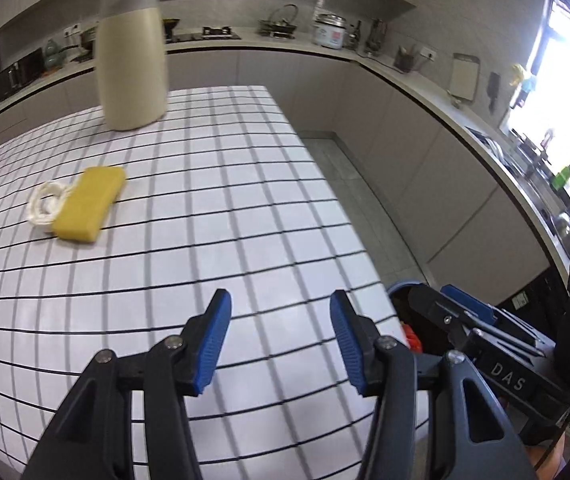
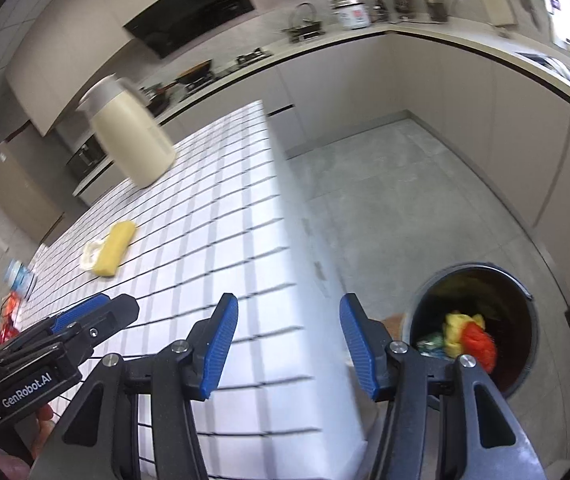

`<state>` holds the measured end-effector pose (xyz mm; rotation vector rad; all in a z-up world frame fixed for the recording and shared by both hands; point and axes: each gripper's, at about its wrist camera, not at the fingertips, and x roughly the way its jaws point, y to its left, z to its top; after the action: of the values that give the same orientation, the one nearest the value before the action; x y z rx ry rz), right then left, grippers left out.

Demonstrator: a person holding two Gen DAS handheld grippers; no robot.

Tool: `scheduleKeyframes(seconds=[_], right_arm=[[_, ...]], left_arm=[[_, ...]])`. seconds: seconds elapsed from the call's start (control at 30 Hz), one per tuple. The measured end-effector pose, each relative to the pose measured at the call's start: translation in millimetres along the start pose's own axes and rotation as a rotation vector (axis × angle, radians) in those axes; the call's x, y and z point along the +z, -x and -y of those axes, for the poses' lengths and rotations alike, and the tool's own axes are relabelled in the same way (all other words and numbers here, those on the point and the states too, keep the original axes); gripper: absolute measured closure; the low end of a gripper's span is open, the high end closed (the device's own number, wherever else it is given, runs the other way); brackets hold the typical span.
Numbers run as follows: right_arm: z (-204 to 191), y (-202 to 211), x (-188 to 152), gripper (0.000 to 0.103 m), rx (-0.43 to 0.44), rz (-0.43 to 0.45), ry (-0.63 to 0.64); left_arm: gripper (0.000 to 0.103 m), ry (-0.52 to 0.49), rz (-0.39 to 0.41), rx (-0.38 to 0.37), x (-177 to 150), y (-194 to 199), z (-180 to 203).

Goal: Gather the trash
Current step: 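Move both tools back from the bin toward the sponge and tissue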

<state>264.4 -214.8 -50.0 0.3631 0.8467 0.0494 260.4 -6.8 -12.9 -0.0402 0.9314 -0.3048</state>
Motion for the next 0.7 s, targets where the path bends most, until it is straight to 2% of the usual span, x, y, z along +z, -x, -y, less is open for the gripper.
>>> scheduleKeyframes(seconds=[0.5, 0.7], right_arm=[[-143.3, -77.2, 8.3, 0.047, 0.111, -0.076, 0.166], [-195.1, -106.7, 6.6, 0.047, 0.144, -0.097, 0.201]], left_arm=[[0.05, 0.177, 0.028, 0.136, 3.0, 9.2, -147.4], [0.05, 0.206, 0.026, 0.192, 5.8, 10.8, -198.9]])
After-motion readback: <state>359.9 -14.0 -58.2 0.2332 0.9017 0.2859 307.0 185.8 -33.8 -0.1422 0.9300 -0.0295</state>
